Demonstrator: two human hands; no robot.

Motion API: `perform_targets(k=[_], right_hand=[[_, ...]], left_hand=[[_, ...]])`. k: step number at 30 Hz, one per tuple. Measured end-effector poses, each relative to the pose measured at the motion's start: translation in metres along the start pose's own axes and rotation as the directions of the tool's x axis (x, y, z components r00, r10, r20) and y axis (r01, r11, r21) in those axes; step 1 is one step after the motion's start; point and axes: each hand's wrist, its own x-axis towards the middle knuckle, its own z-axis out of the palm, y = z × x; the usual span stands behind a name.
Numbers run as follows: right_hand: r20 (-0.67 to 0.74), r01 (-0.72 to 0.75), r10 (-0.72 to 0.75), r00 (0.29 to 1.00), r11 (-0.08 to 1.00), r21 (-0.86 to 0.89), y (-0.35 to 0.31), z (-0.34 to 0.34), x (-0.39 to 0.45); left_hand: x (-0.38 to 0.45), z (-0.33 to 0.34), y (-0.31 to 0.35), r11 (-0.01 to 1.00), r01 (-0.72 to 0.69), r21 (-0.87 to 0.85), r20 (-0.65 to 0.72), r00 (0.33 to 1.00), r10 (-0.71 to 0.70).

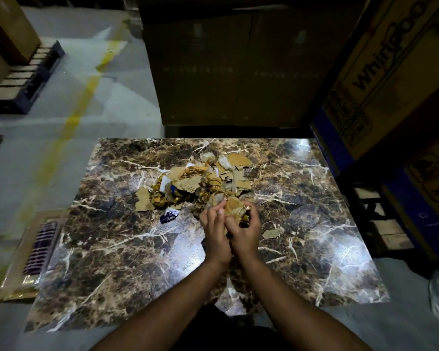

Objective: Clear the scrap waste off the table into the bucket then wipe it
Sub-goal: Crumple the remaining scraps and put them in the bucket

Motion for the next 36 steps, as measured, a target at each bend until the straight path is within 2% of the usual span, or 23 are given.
perform_targets(k=[4,7,9,11,13,15,17,18,20,21,23,27,30,33,36], right_hand=[[0.04,-0.04,0.041,0.998,0.999,-0.016,0.002,-0.006,0.009],[0.116,-0.055,0.055,0.992,0.998,-0.008,0.007,-0.019,0.012],[0.171,-0.12,0.115,0.978,0.992,0.022,0.011,-0.028,0.017],[0.254,-0.237,0.194,0.948,0.959,0.154,0.011,-0.038,0.026],[0.324,-0.351,0.263,0.909,0.901,0.254,0.009,-0.048,0.036],[0.322,-0.402,0.304,0.897,0.864,0.303,0.009,-0.053,0.044],[0.369,-0.473,0.341,0.864,0.802,0.366,0.008,-0.055,0.046],[0.424,-0.528,0.359,0.832,0.747,0.404,0.006,-0.055,0.044],[0.551,-0.646,0.385,0.741,0.633,0.426,0.003,-0.055,0.038],[0.592,-0.693,0.407,0.696,0.597,0.404,0.002,-0.056,0.036],[0.61,-0.747,0.472,0.637,0.574,0.336,0.004,-0.063,0.032],[0.577,-0.779,0.57,0.586,0.592,0.206,0.011,-0.078,0.034],[0.478,-0.751,0.619,0.623,0.644,0.144,0.021,-0.091,0.043],[0.355,-0.683,0.629,0.691,0.729,0.038,0.013,-0.095,0.049],[0.272,-0.612,0.602,0.751,0.789,-0.056,-0.003,-0.095,0.05]], left_hand=[[0.01,-0.012,-0.005,0.999,0.048,-0.019,0.048,0.998,-0.047],[0.012,-0.026,-0.004,0.962,0.156,-0.223,0.03,0.988,-0.153],[0.013,-0.036,-0.006,0.958,0.166,-0.234,-0.055,0.982,-0.183],[0.017,-0.047,-0.014,0.973,0.18,-0.142,-0.21,0.955,-0.208],[0.018,-0.057,-0.016,0.947,0.306,-0.096,-0.295,0.9,-0.321],[0.012,-0.058,-0.018,0.85,0.493,-0.185,-0.207,0.826,-0.525],[0.003,-0.051,-0.021,0.667,0.706,-0.238,0.034,0.693,-0.72],[0.0,-0.046,-0.023,0.595,0.765,-0.246,0.162,0.638,-0.753],[0.002,-0.033,-0.022,0.517,0.795,-0.317,0.355,0.605,-0.713],[0.006,-0.028,-0.016,0.491,0.793,-0.361,0.392,0.607,-0.691],[0.022,-0.022,-0.006,0.514,0.736,-0.44,0.359,0.669,-0.651],[0.049,-0.022,0.013,0.566,0.658,-0.497,0.273,0.737,-0.618],[0.05,-0.025,0.016,0.667,0.645,-0.372,0.191,0.756,-0.626],[0.045,-0.027,0.007,0.793,0.582,-0.18,0.055,0.811,-0.583],[0.038,-0.028,0.0,0.851,0.523,-0.043,-0.093,0.846,-0.524]])
